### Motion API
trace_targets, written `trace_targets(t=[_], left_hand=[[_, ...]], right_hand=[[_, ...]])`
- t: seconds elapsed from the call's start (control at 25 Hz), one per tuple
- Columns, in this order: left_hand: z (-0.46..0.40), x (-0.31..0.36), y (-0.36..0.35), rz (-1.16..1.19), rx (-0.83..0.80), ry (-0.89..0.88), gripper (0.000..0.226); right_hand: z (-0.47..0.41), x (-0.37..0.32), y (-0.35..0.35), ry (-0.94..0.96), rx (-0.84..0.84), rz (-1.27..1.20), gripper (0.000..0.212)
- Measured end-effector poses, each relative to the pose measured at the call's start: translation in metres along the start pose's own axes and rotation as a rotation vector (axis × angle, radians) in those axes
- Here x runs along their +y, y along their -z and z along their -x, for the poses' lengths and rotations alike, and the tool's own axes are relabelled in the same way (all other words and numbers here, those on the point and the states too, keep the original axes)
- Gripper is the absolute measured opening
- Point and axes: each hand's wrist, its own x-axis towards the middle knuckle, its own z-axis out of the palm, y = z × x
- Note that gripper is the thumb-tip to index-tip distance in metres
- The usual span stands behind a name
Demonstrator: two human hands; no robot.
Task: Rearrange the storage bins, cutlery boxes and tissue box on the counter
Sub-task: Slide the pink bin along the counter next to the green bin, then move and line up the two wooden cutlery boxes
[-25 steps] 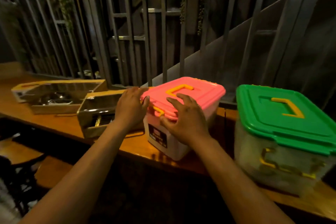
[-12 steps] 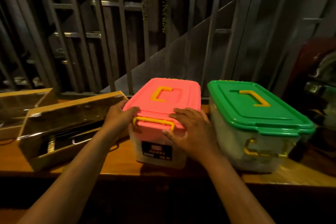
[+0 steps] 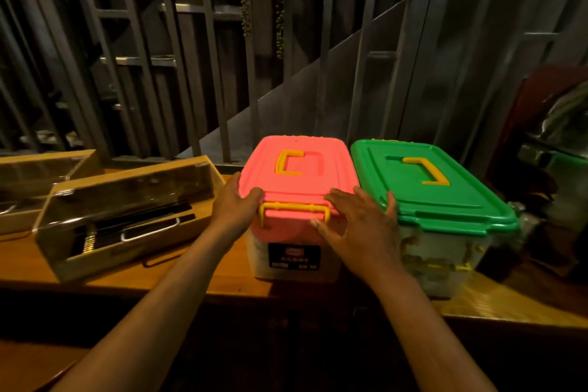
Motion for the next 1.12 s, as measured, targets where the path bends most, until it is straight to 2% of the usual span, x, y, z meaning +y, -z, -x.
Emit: trace_targets(t=[0.28, 0.48, 0.64, 0.84, 1.0, 1.12], left_hand=[[0.018, 0.01, 0.013, -0.117, -0.017, -0.035, 0.056], [0.043, -0.007, 0.045, -0.255, 0.001, -0.297, 0.043], [0.026, -0.049, 0.106, -0.462, 0.059, -0.374, 0.045], [-0.007, -0.108, 0.208, -0.831, 0.139, -0.445, 0.053], [-0.049, -0.177, 0.293, -0.965, 0.127, -0.355, 0.054], [-0.073, -0.214, 0.337, -1.001, 0.106, -0.319, 0.058]], right_hand=[[0.004, -0.005, -0.003, 0.012, 0.013, 0.011, 0.057], [0.003, -0.036, -0.009, -0.022, 0.038, -0.07, 0.058], [-0.004, -0.102, -0.026, 0.064, 0.02, -0.091, 0.055], [-0.026, -0.214, -0.085, 0.088, 0.05, -0.185, 0.052], [-0.038, -0.314, -0.15, 0.104, -0.123, -0.271, 0.053], [-0.044, -0.359, -0.186, 0.101, -0.248, -0.303, 0.053]])
